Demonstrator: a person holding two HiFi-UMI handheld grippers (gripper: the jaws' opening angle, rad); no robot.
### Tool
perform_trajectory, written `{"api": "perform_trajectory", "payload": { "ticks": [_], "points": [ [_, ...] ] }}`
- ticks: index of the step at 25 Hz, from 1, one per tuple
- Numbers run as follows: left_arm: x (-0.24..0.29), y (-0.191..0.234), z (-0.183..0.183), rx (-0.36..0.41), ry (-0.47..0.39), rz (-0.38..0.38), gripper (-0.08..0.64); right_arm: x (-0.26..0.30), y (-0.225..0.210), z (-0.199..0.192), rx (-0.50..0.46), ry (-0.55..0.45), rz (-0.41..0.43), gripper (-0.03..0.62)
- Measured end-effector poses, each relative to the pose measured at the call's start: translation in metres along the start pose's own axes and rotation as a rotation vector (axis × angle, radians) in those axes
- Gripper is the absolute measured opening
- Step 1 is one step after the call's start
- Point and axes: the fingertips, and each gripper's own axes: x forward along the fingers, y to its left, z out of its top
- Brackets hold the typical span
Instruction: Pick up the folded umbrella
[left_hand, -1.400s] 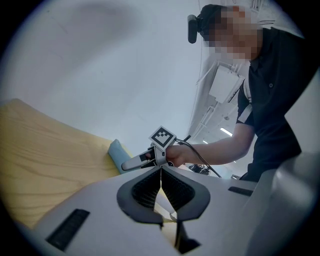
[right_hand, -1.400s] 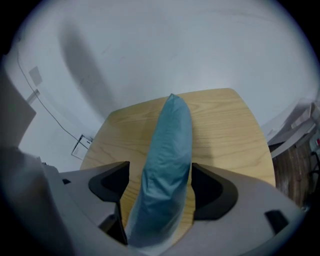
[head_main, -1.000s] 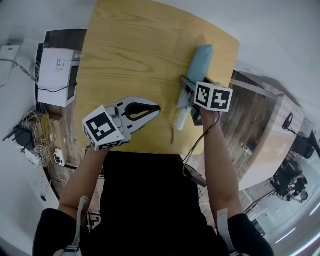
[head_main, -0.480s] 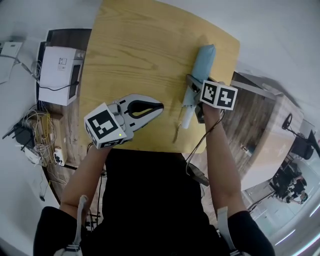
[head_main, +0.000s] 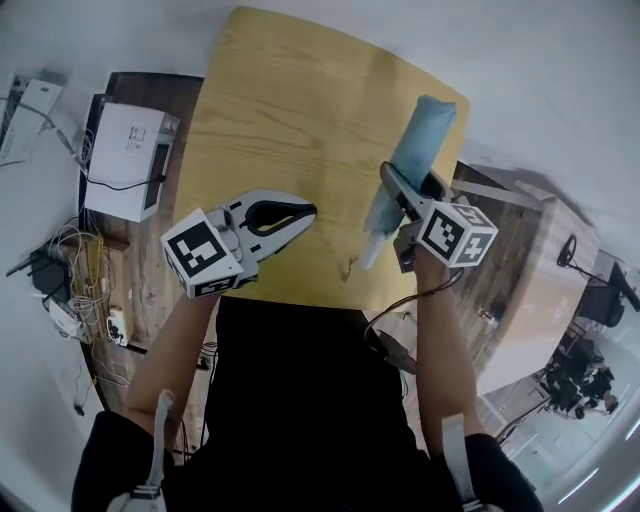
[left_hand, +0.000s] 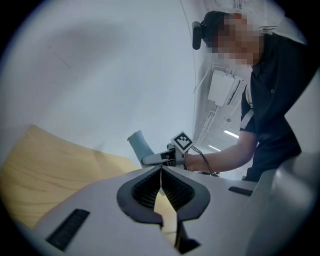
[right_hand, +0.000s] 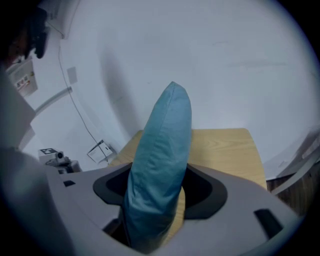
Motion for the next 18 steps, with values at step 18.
{"api": "perform_trajectory", "payload": {
  "ticks": [18],
  "points": [
    [0.013,-0.138,0.096,0.31,-0.026,-0.124,0.015,-0.291,0.129,0.083,-0.203,-0.643,0.461,0.305]
  ]
}}
